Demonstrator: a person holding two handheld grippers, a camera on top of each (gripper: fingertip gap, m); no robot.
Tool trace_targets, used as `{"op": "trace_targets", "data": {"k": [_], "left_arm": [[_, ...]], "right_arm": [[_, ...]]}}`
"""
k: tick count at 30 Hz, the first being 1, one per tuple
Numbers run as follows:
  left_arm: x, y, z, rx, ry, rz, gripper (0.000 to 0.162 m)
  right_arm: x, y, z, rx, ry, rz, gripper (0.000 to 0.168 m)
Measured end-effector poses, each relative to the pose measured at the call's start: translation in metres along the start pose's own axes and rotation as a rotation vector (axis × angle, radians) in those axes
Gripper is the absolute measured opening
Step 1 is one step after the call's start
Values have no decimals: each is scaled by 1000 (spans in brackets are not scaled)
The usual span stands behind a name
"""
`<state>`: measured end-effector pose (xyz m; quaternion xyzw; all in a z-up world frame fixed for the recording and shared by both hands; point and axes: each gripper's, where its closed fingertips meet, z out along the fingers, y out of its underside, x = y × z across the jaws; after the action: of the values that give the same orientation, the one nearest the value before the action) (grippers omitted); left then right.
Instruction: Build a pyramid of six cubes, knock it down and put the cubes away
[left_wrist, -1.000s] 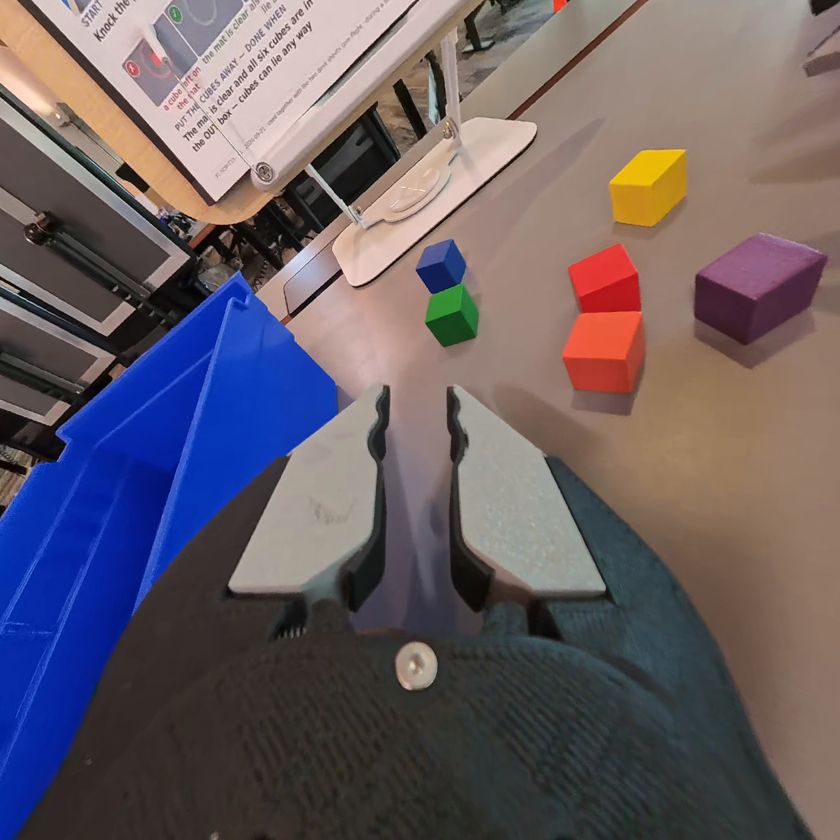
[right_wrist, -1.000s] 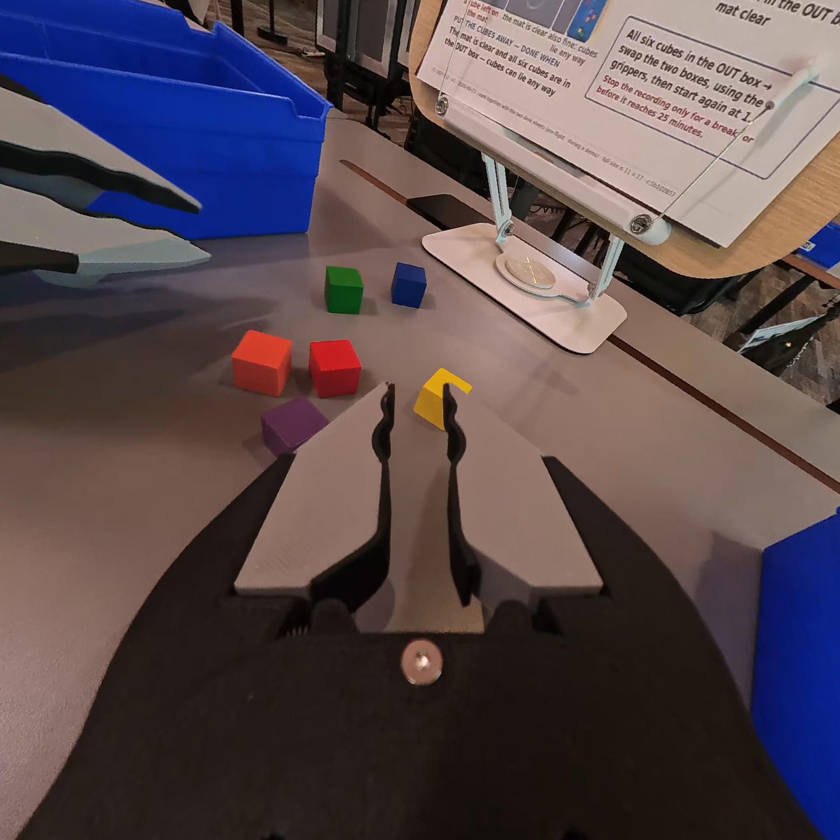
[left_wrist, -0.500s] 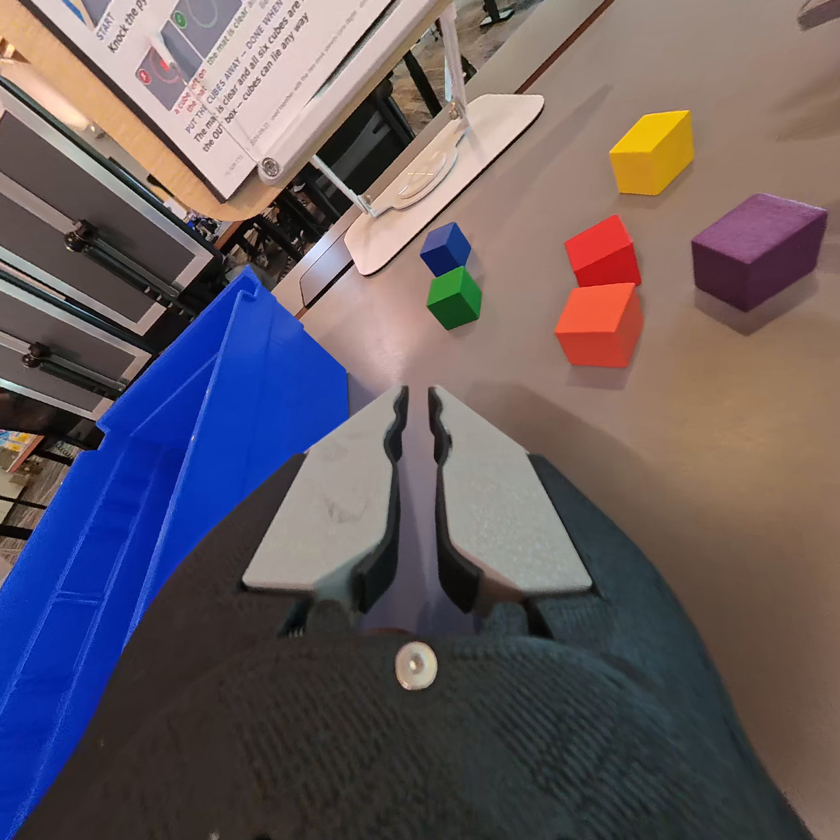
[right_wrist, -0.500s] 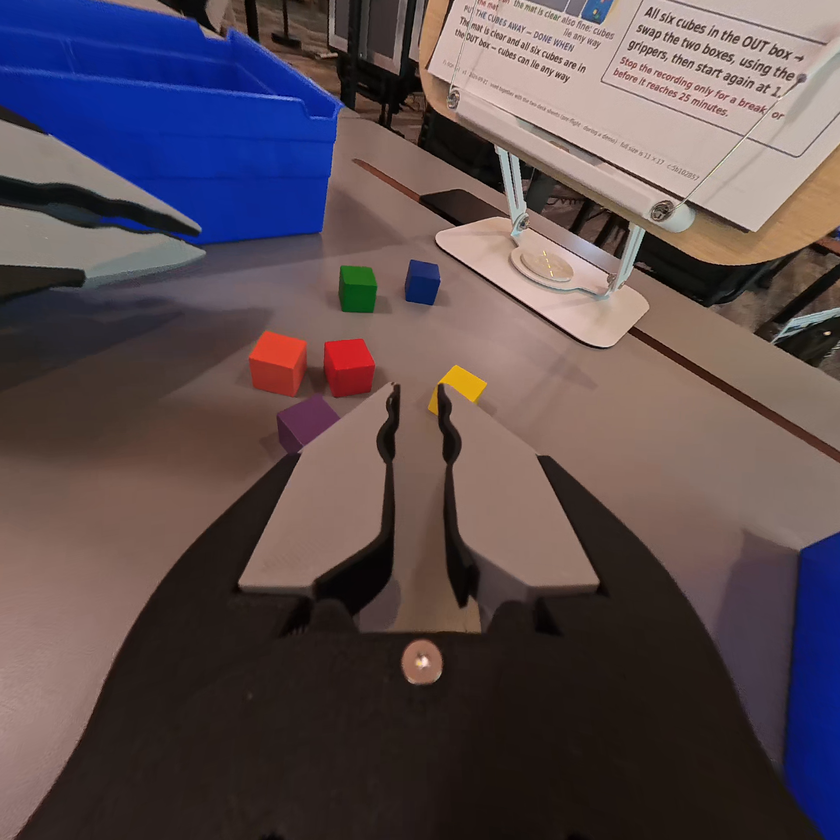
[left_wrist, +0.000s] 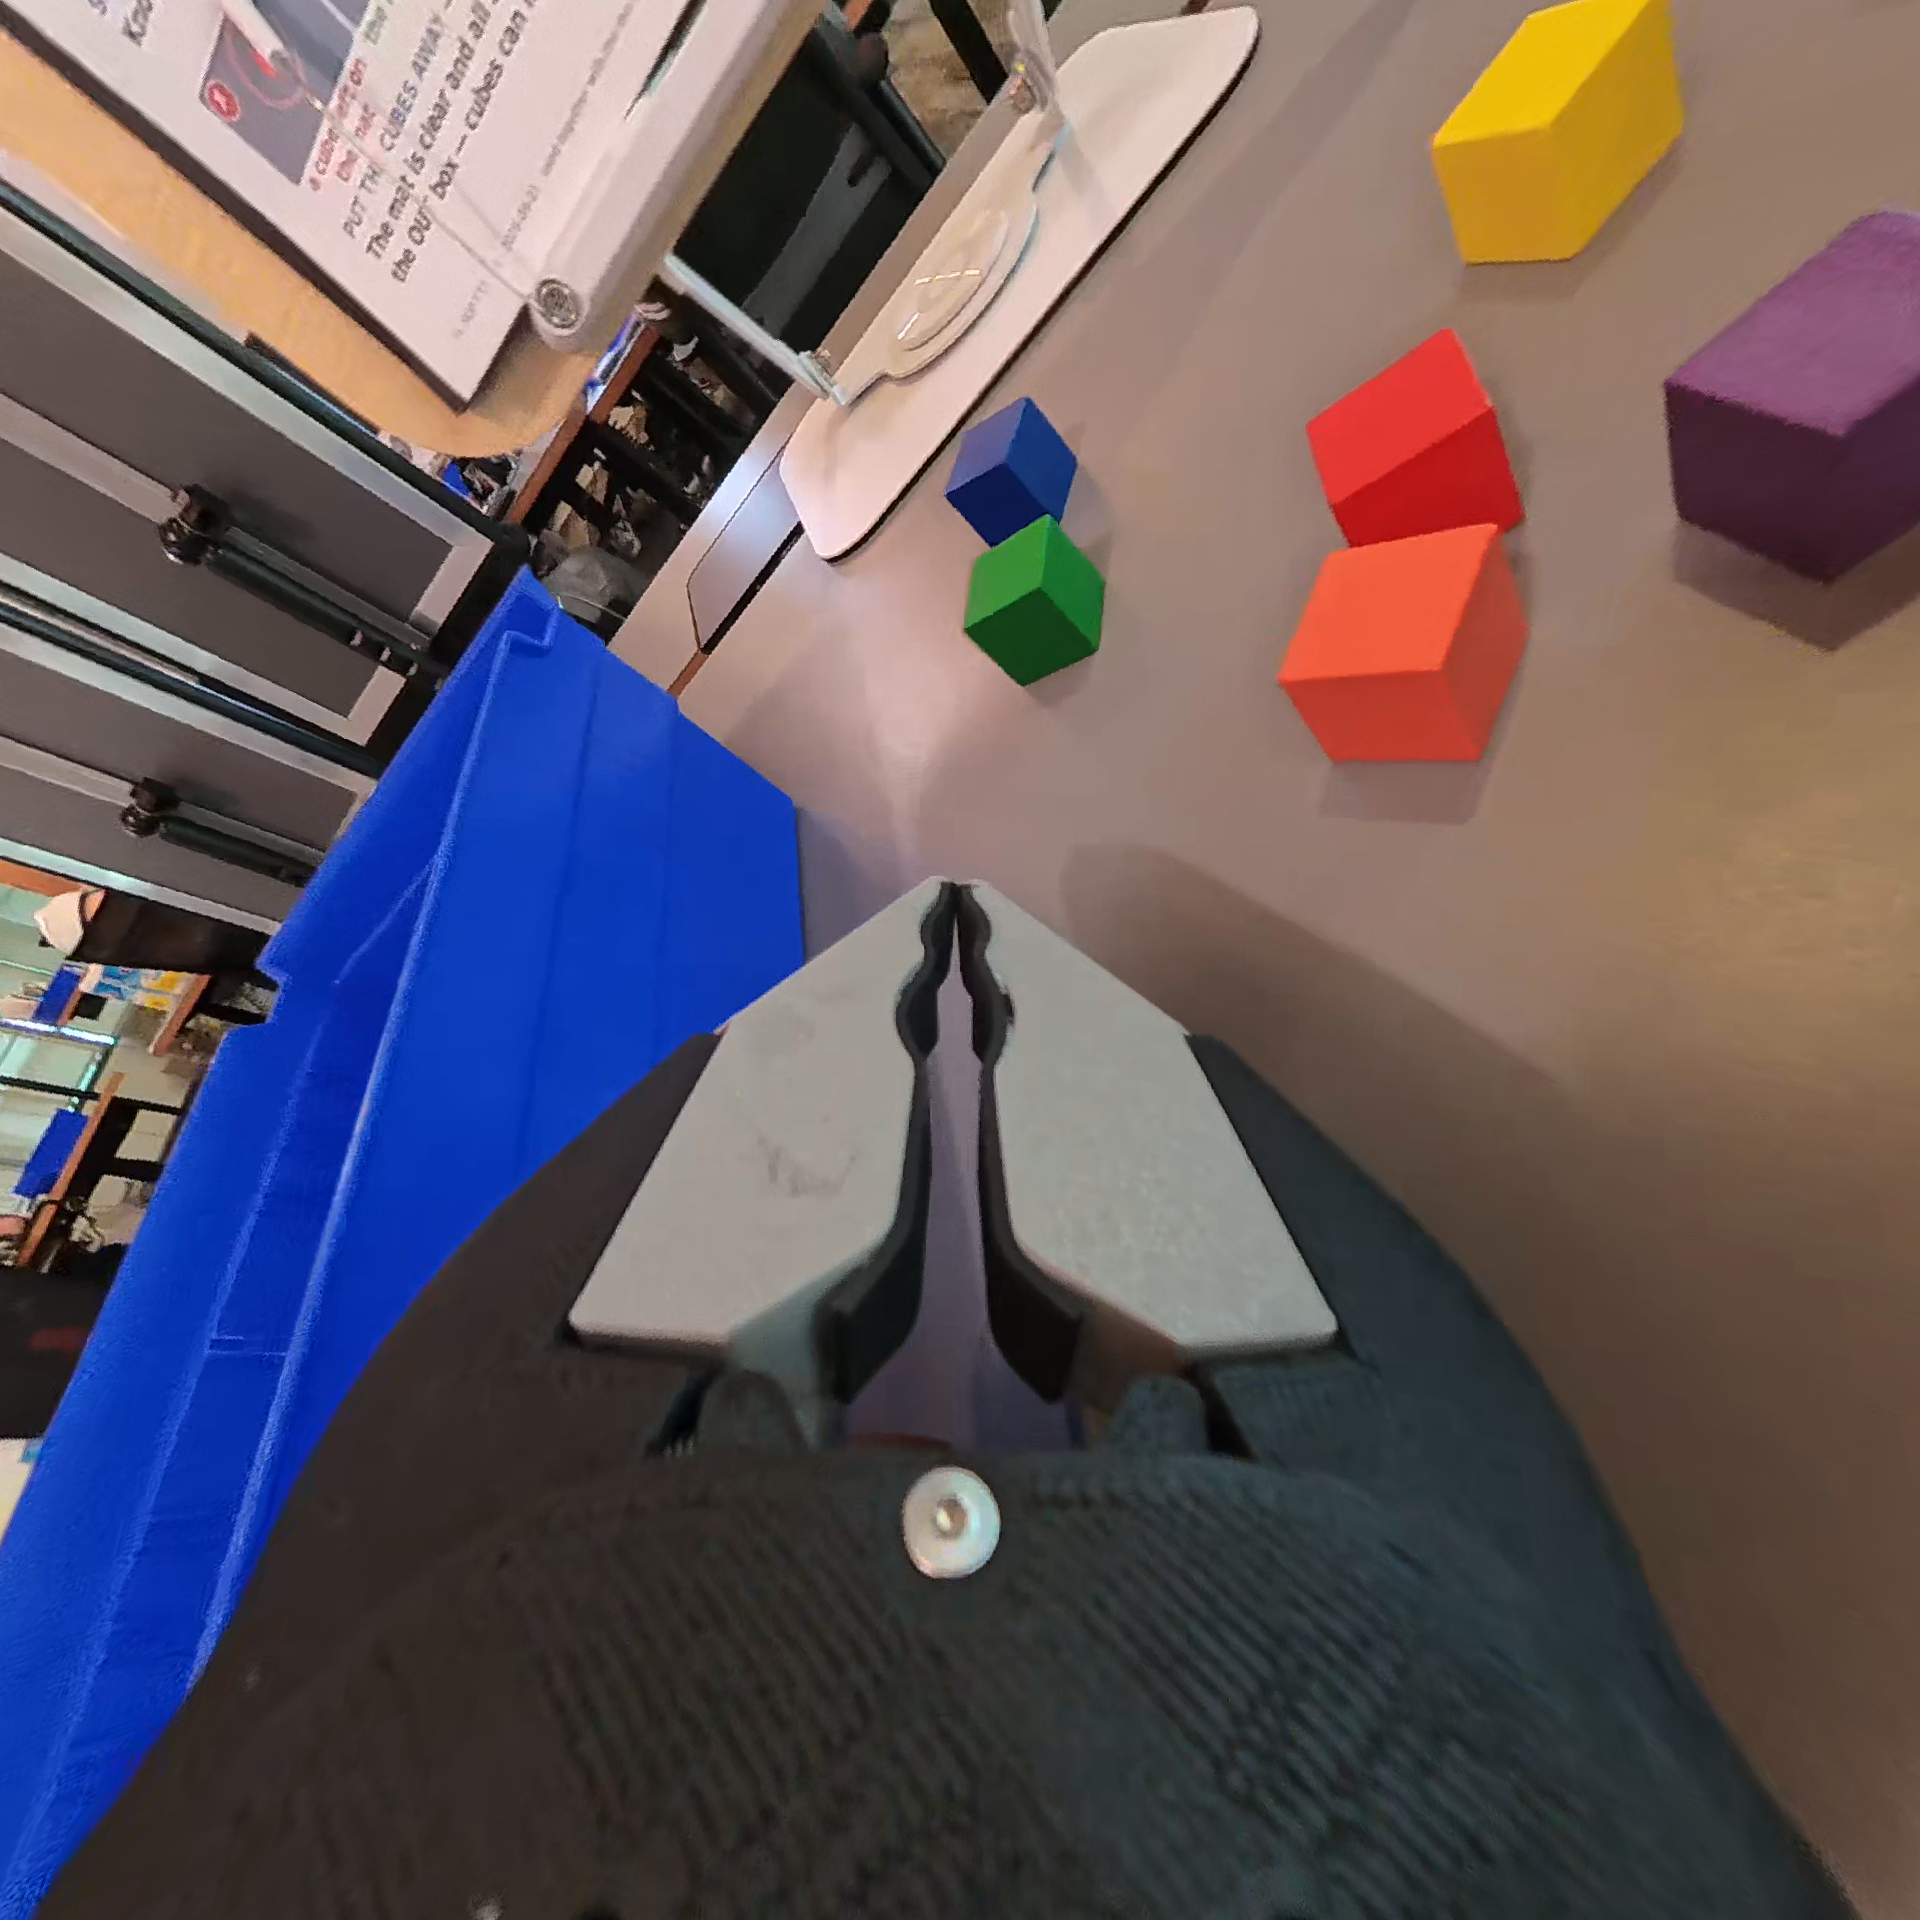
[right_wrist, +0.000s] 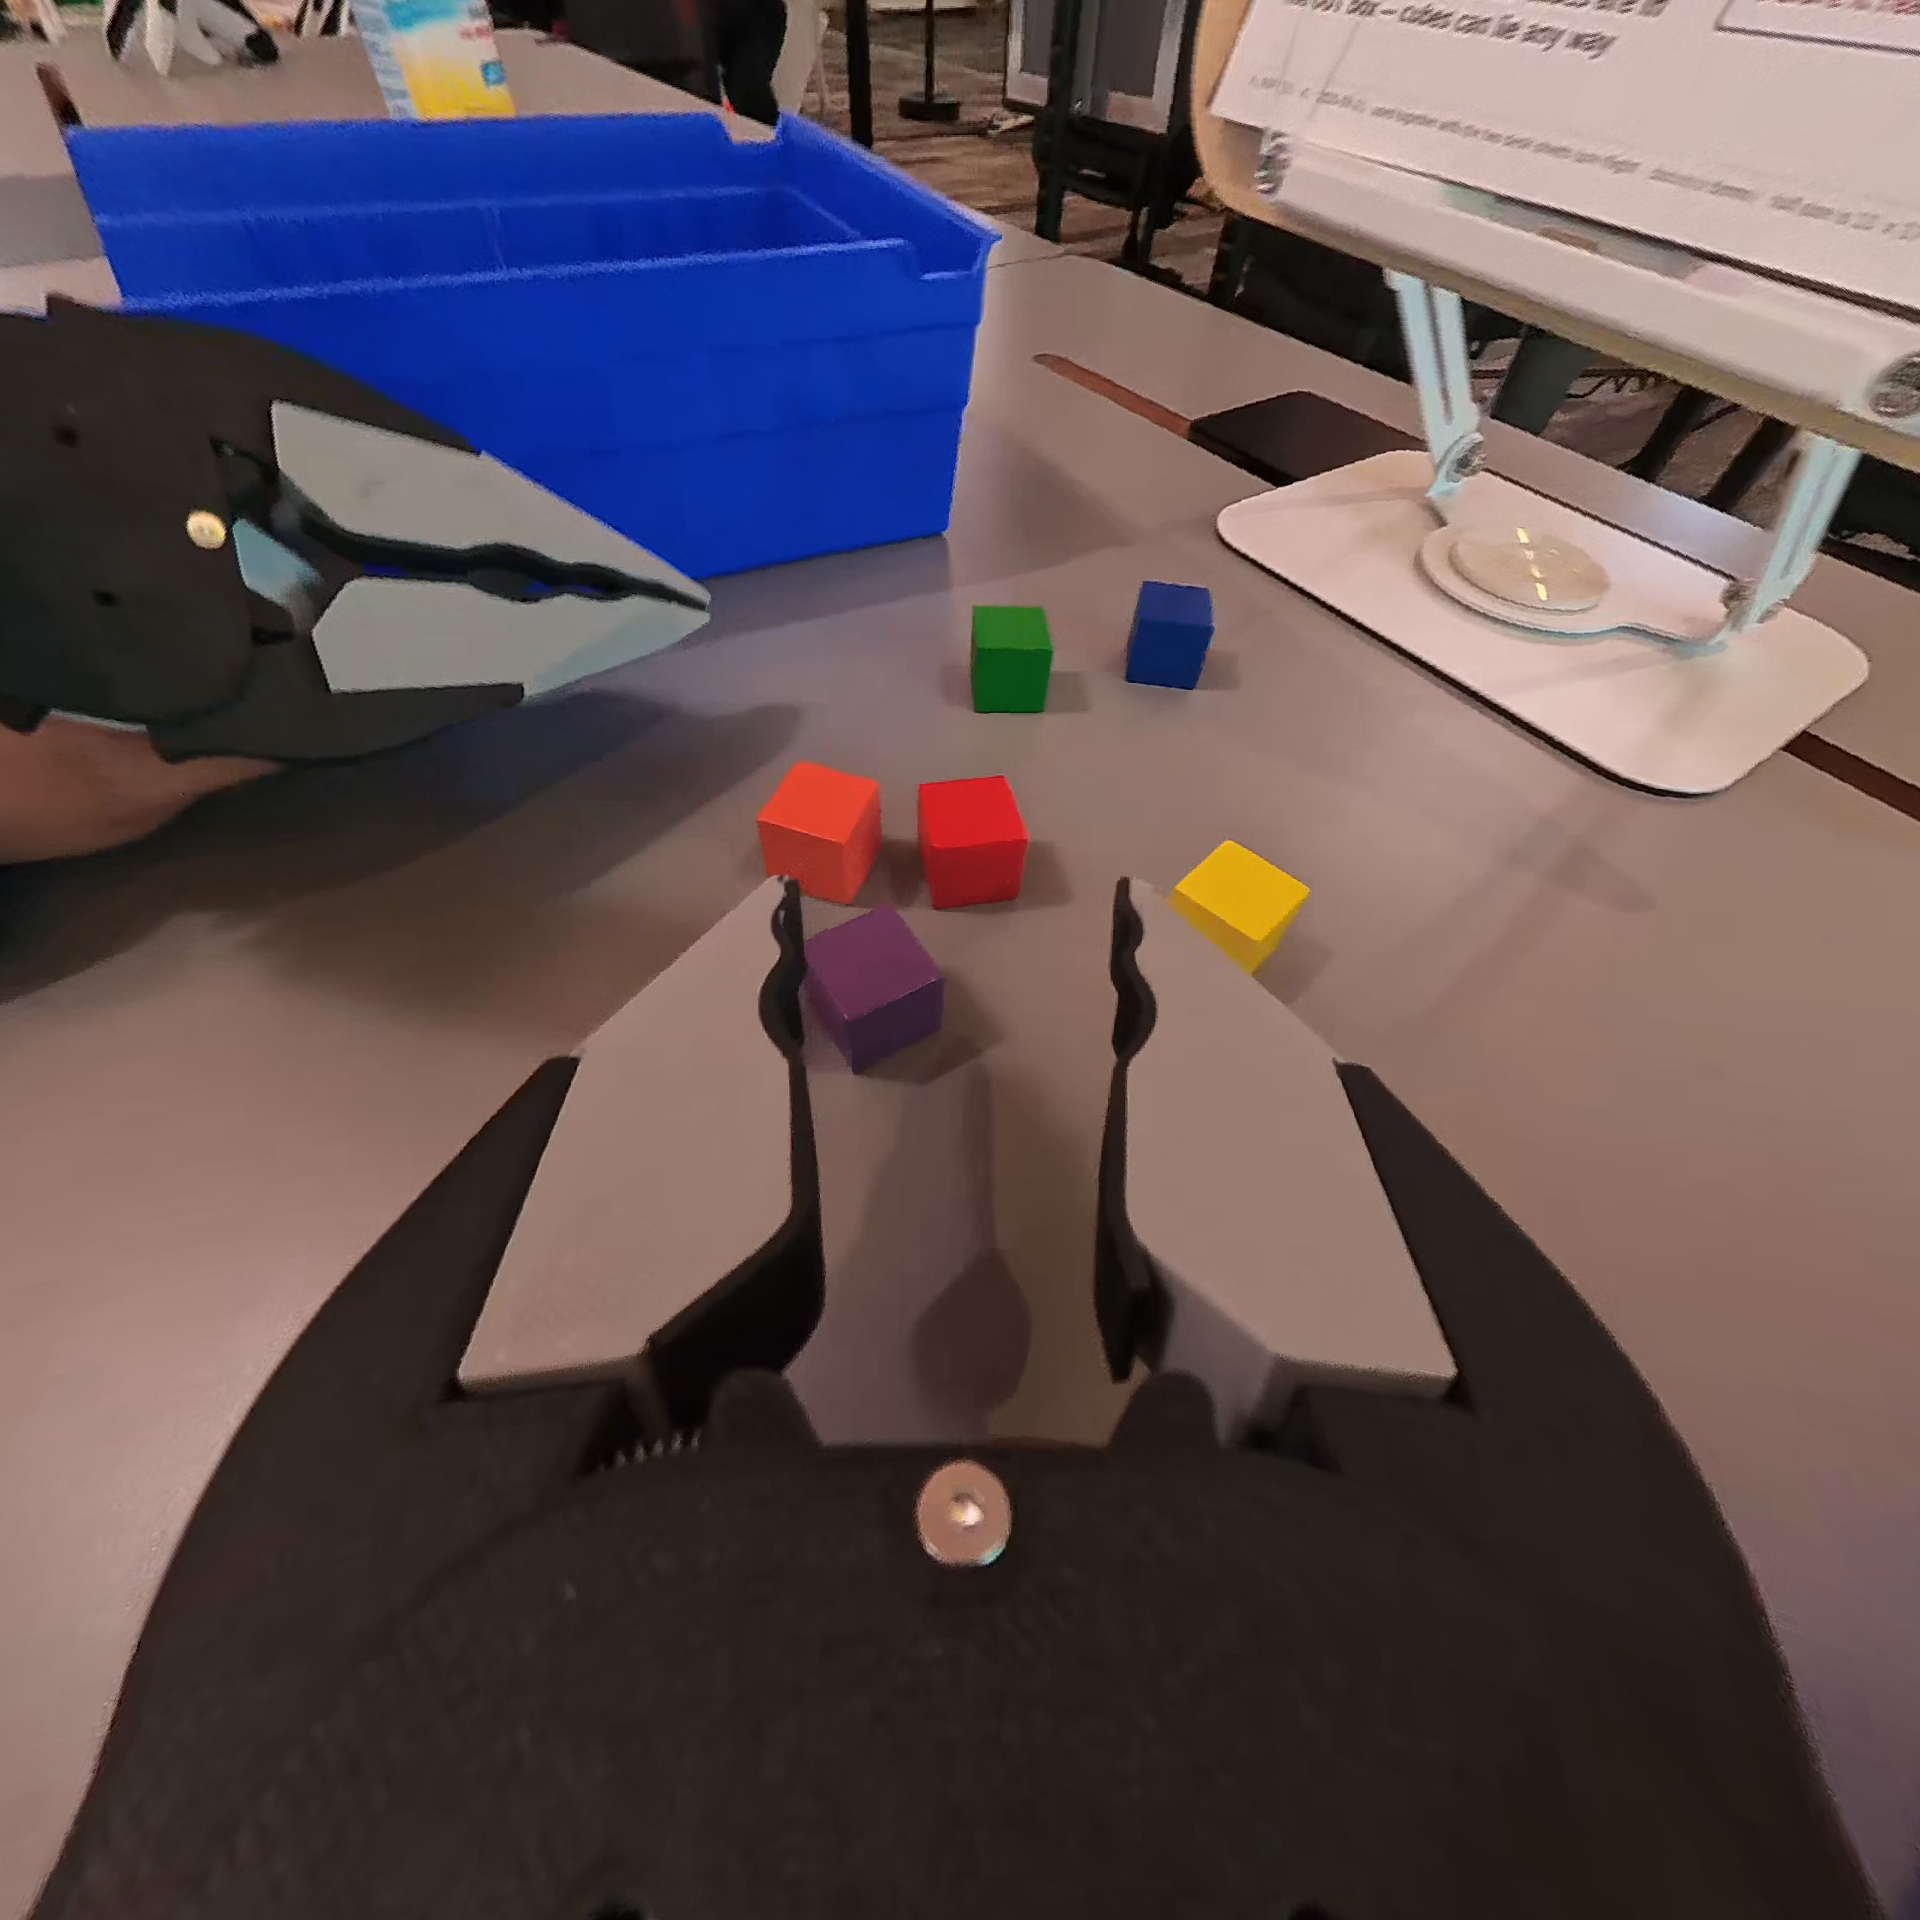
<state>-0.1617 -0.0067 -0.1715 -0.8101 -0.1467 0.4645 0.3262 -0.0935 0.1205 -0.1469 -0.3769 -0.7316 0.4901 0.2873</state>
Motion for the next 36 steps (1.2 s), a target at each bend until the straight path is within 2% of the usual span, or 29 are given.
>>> {"op": "trace_targets", "data": {"k": [5,11,20,22,23,24,30,33,36], "left_arm": [[-3,-5,-4,46,30,-55,0],[-7,-11,-9,94,27,-104,15],[2,-11,-8,79,28,-36,18],[2,-10,-7,71,30,-33,18],[2,-10,-7,70,30,-34,18],[2,-10,-7,69,31,-35,17],[6,-8,-4,46,26,5,15],[8,-8,-4,41,19,31,12],[4,-10,-6,64,13,7,12]], "right_arm": [[-12,10,7,-75,-54,-67,57],[-16,21,8,-143,-53,-129,55],[-15,39,29,-288,-111,-90,58],[-20,45,32,-332,-154,-71,46],[-22,45,31,-334,-170,-73,32],[-24,43,30,-319,-174,-82,26],[-17,18,11,-185,-27,-145,25],[-17,-11,-15,-51,94,-187,25],[-28,-40,-56,110,144,-104,25]]}}
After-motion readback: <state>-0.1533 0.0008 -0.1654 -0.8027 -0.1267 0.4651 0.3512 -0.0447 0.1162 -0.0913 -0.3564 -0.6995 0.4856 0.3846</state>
